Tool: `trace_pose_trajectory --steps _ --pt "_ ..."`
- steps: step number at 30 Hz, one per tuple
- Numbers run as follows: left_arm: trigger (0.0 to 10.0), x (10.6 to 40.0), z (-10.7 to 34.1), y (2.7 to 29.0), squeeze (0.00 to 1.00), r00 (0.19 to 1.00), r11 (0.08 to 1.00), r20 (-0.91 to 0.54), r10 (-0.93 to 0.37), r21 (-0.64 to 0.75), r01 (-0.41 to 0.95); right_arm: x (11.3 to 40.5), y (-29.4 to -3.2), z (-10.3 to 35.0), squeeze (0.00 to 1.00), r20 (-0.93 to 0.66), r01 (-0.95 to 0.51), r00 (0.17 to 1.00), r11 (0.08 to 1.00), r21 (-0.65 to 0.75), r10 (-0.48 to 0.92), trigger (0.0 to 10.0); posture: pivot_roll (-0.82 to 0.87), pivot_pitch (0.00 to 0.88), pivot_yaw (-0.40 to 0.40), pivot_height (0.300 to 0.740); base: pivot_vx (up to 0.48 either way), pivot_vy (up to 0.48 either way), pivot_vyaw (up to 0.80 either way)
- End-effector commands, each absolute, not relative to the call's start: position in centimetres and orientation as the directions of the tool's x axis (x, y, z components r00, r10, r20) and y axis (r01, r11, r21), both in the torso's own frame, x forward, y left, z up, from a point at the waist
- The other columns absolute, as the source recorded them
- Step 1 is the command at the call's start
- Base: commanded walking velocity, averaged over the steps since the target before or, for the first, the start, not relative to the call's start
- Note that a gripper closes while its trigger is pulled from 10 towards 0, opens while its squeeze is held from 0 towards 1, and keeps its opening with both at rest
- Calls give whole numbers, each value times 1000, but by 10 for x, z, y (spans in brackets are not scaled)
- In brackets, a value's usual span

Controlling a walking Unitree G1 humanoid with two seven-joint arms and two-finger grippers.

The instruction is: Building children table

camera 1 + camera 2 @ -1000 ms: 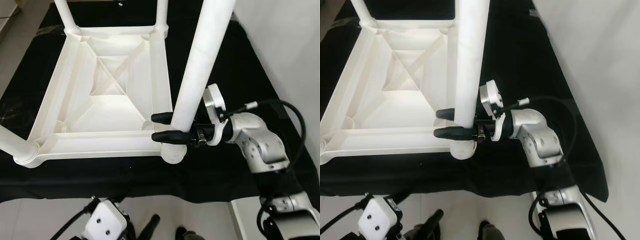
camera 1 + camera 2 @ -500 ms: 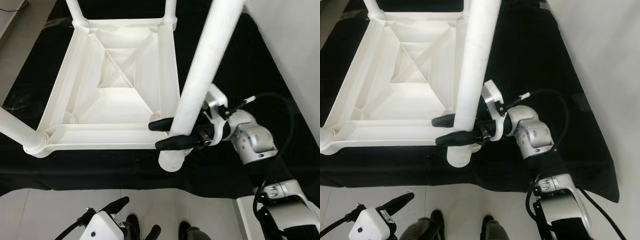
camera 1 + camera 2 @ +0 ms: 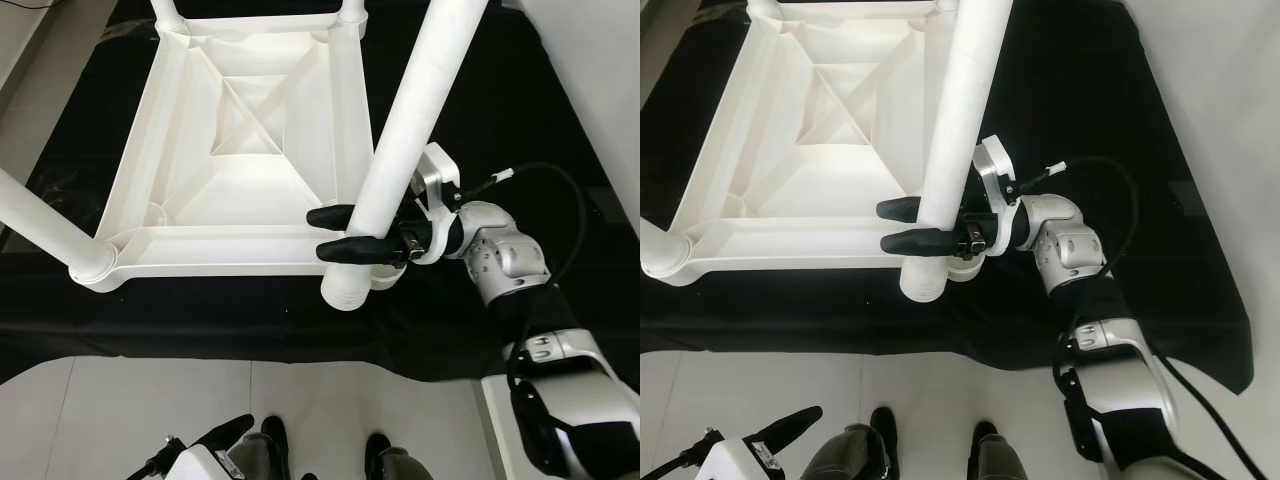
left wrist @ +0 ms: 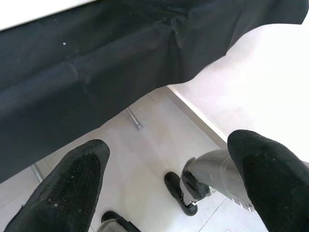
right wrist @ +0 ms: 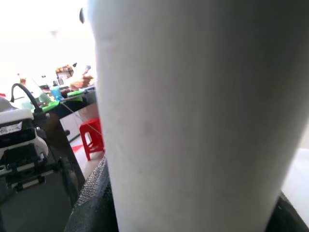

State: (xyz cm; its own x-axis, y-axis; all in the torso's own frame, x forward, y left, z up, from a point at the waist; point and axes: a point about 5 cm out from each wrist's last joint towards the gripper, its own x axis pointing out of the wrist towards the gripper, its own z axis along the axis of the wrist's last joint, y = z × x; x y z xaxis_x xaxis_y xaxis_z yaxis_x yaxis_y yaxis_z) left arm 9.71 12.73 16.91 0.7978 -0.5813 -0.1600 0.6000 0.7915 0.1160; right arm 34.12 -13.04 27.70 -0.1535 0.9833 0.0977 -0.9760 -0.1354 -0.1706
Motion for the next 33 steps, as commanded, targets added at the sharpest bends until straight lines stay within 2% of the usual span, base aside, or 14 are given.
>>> trace_pose_trajectory --steps 1,7,11,17,19,25,33 --pt "10000 93 168 128 0 785 780 -182 -593 113 615 337 -140 287 0 118 -973 -168 -145 -180 979 10000 157 435 20 740 0 0 0" --pt "10000 93 168 128 0 784 779 -184 -593 112 616 337 -150 301 0 174 -974 -164 -131 -186 971 10000 157 435 22 740 0 0 0" --pt "10000 93 168 128 0 783 779 -184 -594 112 617 345 -163 320 0 275 -978 -118 -65 -196 954 10000 158 437 21 740 0 0 0" --pt "10000 93 168 128 0 784 780 -183 -593 113 616 350 -169 327 0 311 -978 -87 -22 -205 946 10000 159 437 20 740 0 0 0" --pt "10000 93 168 128 0 785 780 -182 -592 113 615 352 -172 324 0 266 -975 -56 5 -222 962 10000 160 439 19 740 0 0 0" --pt "10000 93 168 128 0 785 781 -182 -592 114 615 351 -173 317 0 207 -974 -47 2 -228 977 10000 160 439 19 740 0 0 0" --pt "10000 93 168 128 0 785 780 -180 -592 115 615 339 -162 280 0 -3 -974 -93 -91 -205 996 10000 157 441 20 740 0 0 0"
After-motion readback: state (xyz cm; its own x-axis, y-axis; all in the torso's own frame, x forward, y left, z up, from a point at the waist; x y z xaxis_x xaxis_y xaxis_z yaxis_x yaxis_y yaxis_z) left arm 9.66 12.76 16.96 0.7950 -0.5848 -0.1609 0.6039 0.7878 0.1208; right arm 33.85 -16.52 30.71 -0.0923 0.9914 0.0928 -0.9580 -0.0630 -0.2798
